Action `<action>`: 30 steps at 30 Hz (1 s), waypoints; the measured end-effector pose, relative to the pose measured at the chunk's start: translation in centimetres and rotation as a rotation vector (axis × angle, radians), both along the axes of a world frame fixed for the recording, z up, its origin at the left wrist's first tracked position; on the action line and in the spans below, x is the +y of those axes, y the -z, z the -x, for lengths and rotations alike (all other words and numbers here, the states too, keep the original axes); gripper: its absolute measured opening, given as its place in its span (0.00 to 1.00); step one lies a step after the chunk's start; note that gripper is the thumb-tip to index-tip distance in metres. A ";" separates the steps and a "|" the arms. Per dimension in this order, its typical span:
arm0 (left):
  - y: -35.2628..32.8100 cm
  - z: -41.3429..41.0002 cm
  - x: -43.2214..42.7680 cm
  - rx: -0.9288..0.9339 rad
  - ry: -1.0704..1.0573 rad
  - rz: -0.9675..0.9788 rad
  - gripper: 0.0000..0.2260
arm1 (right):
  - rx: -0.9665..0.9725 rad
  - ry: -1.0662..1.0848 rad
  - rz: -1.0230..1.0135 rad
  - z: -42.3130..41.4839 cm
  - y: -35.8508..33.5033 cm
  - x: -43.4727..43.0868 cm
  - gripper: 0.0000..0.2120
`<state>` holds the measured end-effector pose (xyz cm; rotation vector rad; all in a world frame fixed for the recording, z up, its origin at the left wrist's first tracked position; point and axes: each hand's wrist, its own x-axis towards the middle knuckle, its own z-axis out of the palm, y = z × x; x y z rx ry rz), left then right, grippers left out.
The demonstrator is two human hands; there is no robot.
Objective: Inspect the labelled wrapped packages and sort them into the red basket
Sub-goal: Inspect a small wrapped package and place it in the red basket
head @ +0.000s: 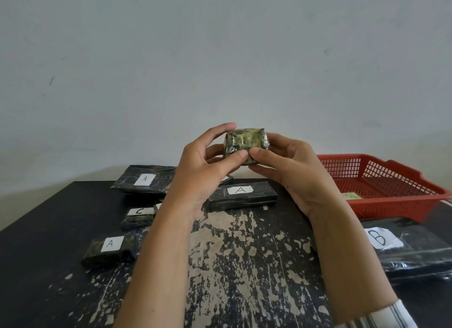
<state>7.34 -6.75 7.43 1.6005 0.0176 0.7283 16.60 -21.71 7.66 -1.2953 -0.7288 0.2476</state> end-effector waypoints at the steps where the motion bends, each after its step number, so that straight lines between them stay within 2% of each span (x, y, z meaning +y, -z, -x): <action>1: 0.0 0.0 0.0 0.005 0.009 0.013 0.20 | 0.003 0.004 -0.004 0.0 0.0 0.0 0.16; 8: 0.2 -0.4 -0.1 0.014 -0.032 0.026 0.09 | 0.011 0.000 -0.011 0.1 0.0 -0.1 0.15; 18: 0.4 -0.6 -0.2 0.009 -0.086 -0.019 0.03 | 0.034 0.036 -0.001 0.0 -0.2 -0.3 0.13; 21: 0.2 -0.5 -0.4 0.020 -0.045 -0.026 0.03 | 0.038 0.062 -0.011 0.0 -0.2 -0.3 0.10; 25: 0.1 -0.3 -0.4 0.041 -0.015 -0.016 0.15 | 0.016 0.084 0.000 0.0 -0.2 -0.4 0.10; 26: 0.1 -0.3 -0.3 0.042 -0.019 -0.008 0.15 | 0.015 0.081 0.002 0.0 -0.2 -0.5 0.10; 30: 0.2 -0.5 -0.3 0.024 -0.094 -0.018 0.04 | 0.006 0.073 0.009 0.1 -0.2 -0.4 0.10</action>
